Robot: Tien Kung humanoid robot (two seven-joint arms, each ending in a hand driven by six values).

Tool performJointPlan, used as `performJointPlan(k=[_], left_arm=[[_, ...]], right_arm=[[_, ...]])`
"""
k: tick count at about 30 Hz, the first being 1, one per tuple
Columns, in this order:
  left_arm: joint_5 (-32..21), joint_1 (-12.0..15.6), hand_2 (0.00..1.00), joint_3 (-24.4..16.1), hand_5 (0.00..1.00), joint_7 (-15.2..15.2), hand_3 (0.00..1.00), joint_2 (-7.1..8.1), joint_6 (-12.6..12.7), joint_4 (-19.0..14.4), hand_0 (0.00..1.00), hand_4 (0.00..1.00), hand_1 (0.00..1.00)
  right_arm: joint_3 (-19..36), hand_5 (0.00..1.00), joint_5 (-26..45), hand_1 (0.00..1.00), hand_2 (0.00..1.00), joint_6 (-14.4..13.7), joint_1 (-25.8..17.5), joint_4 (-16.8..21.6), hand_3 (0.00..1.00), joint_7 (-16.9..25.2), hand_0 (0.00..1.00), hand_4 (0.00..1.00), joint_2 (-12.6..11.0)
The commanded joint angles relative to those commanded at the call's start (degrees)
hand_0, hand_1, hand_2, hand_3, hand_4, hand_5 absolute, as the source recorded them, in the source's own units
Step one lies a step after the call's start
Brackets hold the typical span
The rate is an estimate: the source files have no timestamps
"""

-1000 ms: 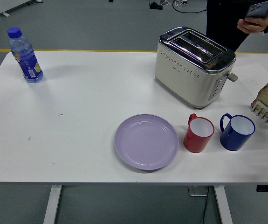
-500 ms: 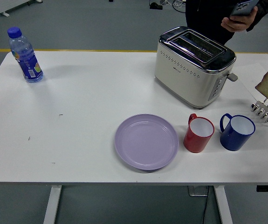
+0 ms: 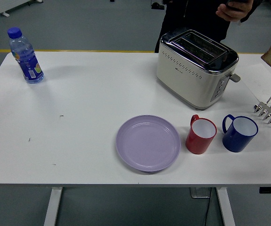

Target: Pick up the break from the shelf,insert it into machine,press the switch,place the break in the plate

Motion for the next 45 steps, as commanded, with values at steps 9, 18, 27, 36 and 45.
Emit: performJointPlan(k=[9,18,27,36,45], left_arm=[[-0.47,-0.27,0.716,0.31,0.961,-0.05,0.678,0.16,0.06,0.00,0.695,0.511,0.588],[-1.09,-0.52,0.716,0.81,0.960,-0.13,0.678,0.32,0.18,0.00,0.695,0.511,0.582],[-1.76,-0.62,0.717,1.50,0.957,-0.19,0.680,0.42,0.36,0.00,0.695,0.509,0.579],[-2.30,-0.65,0.716,2.09,0.956,-0.20,0.680,0.47,0.59,0.00,0.695,0.512,0.578],[-2.48,-0.60,0.716,2.37,0.954,-0.17,0.679,0.47,0.70,0.00,0.695,0.514,0.574]], right_arm=[[-2.51,0.002,4.83,0.293,0.374,0.24,5.66,0.13,0.448,0.12,0.226,0.559,0.23],[-7.84,0.002,9.90,0.294,0.374,0.37,12.87,-1.75,0.449,0.92,0.224,0.548,2.11],[-11.26,0.002,11.98,0.290,0.373,0.01,18.63,-5.75,0.448,1.78,0.222,0.544,6.22],[-13.41,0.002,11.99,0.290,0.372,-0.07,22.53,-10.72,0.448,2.04,0.221,0.546,10.75],[-14.47,0.002,12.18,0.289,0.373,0.01,24.70,-15.04,0.448,2.02,0.220,0.551,14.87]])
